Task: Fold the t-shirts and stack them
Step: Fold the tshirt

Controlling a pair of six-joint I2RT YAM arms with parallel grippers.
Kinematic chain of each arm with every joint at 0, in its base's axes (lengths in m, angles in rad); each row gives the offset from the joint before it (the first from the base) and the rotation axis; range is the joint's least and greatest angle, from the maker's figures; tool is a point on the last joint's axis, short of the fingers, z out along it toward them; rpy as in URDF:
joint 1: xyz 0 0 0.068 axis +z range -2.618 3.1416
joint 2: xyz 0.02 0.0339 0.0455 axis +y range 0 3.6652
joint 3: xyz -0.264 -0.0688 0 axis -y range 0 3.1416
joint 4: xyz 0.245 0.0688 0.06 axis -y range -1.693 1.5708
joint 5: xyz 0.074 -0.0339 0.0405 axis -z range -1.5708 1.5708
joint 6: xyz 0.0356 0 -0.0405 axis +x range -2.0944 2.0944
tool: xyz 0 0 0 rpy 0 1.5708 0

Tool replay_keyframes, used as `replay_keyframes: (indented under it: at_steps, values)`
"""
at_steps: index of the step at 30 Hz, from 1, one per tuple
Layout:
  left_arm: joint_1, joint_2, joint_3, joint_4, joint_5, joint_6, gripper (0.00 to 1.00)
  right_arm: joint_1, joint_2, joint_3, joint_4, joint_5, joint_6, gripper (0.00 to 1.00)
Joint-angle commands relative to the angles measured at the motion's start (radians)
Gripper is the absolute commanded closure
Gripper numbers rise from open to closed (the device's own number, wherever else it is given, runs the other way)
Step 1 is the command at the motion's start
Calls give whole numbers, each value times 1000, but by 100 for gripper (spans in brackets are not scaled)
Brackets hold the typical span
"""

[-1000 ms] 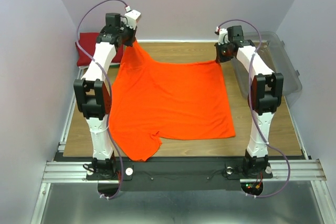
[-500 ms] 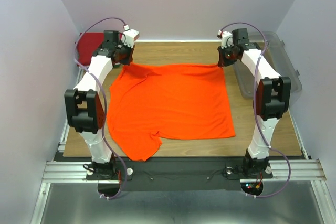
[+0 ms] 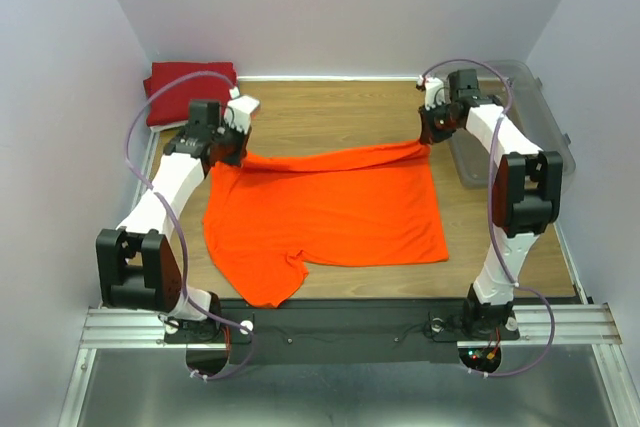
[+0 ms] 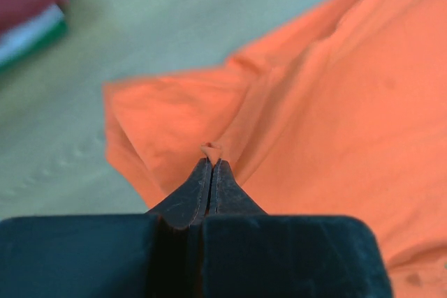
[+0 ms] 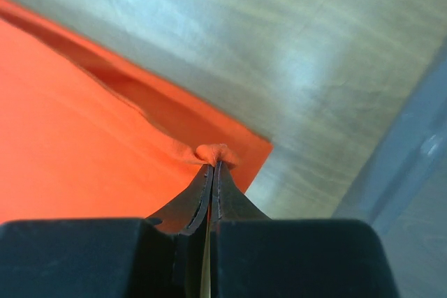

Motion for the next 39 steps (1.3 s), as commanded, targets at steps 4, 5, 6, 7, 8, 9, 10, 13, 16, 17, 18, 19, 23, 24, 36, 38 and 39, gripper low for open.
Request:
replay_keyframes:
  at_steps: [4,5,6,7,8,9,10,13,16,17,18,19,23,24,36,38,39]
  values:
    - [-33,-100,-252,11,-76,-27,100,-13,-90,-123,22,-89,-121,100]
    - [-34,-100,-270,21,-83,-27,100,-13,-92,-140,20,-92,-132,99]
    - [-36,-97,-284,25,-91,-26,100,-13,-92,-154,22,-98,-142,99]
    - [-36,-88,-296,36,-96,-25,100,-13,-90,-166,22,-100,-148,99]
    - [-37,-80,-298,34,-114,-16,100,-13,-90,-188,22,-101,-161,99]
    - [-39,-71,-297,28,-122,-13,100,-13,-87,-194,20,-103,-167,99]
    - [-39,-62,-296,34,-129,-9,100,-13,-84,-203,20,-100,-173,99]
    - [-37,-51,-292,13,-120,16,100,-14,-89,-229,20,-75,-207,99]
    - [-37,-63,-293,-1,-110,53,100,-15,-109,-261,22,-39,-250,99]
    - [-39,-65,-298,-4,-111,63,100,-15,-118,-274,20,-26,-263,99]
    - [-39,-67,-298,-9,-117,77,100,-13,-122,-278,22,-22,-273,99]
    - [-37,-65,-298,-13,-122,88,100,-14,-127,-284,22,-19,-282,99]
    - [-37,-77,-310,-28,-120,144,100,-16,-141,-303,22,4,-323,99]
    - [-37,-79,-312,-42,-91,163,96,-16,-152,-309,20,7,-339,99]
    - [-25,-148,-163,-210,139,352,42,-16,-242,-230,-78,-138,-281,36]
    - [-25,-61,-134,-199,160,324,41,-11,-212,-199,-89,-160,-253,42]
    - [-27,0,-102,-187,183,300,41,-5,-172,-168,-96,-163,-230,48]
